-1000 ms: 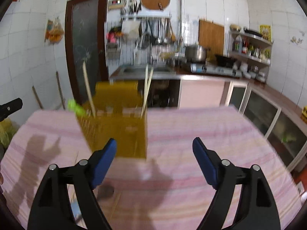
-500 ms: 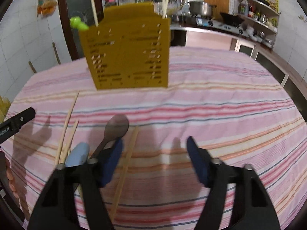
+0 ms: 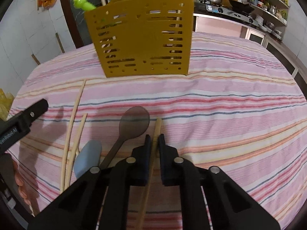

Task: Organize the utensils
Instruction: 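Grasp a wooden chopstick with the right tool while the left tool grasps another chopstick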

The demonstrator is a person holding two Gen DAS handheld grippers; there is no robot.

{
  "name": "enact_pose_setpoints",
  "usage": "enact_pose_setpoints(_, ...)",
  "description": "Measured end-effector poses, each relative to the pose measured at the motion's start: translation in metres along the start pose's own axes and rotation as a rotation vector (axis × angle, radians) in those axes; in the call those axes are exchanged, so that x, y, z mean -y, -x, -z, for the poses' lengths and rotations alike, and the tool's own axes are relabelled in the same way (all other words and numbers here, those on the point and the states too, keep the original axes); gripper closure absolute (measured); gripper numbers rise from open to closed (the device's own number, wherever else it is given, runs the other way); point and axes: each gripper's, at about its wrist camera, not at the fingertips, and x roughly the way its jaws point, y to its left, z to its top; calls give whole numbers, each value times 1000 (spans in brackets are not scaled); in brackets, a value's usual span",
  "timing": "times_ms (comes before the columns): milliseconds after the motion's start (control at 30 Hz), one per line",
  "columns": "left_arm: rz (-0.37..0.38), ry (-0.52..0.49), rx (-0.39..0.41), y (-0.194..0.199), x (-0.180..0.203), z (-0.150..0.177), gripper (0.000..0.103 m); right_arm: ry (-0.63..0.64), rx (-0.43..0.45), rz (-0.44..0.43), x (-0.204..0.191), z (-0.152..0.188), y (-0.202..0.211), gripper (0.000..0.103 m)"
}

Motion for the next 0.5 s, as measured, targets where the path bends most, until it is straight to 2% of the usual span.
enact_pose_setpoints(167,0,-19,-26,-10,14,0,5,-34,9,-22,22,-6,-2,96)
enact_pose_setpoints(400,3,-34,-56,-30,34,-4,6,-38,28,20,55,-20,-9,96)
enact_pose_setpoints(433,-1,-38,-57,-33,37,-5,7,-35,31,27,58,-21,-9,96)
enact_pose_setpoints(500,1,-50,-71,-40,43,-7,18,-29,40,33,62,-21,-10,96)
